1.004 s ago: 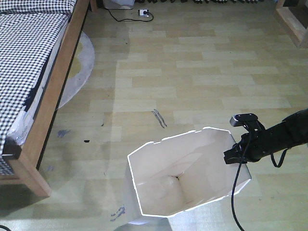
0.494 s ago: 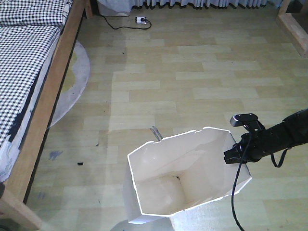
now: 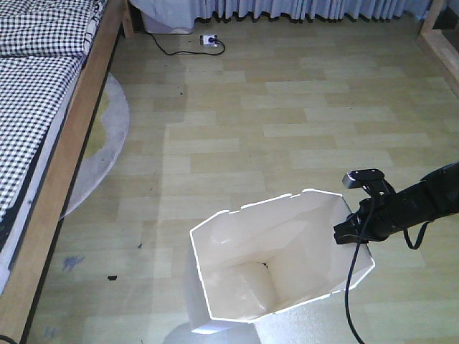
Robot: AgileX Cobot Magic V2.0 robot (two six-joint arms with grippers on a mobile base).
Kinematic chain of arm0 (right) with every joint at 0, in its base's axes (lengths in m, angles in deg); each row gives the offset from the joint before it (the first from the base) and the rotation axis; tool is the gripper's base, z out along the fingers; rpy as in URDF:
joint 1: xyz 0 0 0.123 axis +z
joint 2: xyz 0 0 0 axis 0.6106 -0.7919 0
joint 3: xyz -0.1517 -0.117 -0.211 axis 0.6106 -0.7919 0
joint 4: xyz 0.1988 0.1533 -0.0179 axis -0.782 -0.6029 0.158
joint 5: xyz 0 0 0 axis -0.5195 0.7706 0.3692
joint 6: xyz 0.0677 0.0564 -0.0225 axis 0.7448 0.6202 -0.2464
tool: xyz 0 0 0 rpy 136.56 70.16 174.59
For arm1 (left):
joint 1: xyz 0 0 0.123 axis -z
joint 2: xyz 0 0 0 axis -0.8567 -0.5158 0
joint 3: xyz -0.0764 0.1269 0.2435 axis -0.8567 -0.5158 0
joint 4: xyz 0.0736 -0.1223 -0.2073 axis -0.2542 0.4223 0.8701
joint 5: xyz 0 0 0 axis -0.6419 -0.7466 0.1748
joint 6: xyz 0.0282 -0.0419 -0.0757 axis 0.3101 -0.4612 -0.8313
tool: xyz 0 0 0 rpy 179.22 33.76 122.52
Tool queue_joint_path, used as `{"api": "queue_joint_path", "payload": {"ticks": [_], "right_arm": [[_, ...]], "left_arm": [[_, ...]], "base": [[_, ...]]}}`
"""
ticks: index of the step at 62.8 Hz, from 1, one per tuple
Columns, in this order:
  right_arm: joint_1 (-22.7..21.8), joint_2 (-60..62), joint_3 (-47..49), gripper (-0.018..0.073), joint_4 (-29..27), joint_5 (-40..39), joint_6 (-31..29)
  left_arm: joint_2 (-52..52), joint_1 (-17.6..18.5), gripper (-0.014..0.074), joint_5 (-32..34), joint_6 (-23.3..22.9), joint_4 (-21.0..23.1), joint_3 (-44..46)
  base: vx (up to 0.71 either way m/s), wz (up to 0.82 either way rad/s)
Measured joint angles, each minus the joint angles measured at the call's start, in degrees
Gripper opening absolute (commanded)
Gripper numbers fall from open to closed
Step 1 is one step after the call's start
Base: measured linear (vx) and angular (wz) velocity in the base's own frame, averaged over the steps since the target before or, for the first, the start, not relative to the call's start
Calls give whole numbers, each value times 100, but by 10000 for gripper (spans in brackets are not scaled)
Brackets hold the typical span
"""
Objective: Move trash bin to bedside with robot
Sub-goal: 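Carry the bin with the right gripper as the base drives beside the bed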
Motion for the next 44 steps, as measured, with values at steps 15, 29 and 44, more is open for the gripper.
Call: {"api": "queue_joint_path", "payload": {"ticks": [15,29,44], "right_arm": [[0,0,0,-5,0,0,0],[0,0,0,-5,0,0,0],[0,0,0,-5,0,0,0]], "left_arm": [[0,0,-6,0,0,0,0],[0,0,-6,0,0,0,0],[0,0,-6,0,0,0,0]], "base": [[28,3],[25,4],[23,-2]]}}
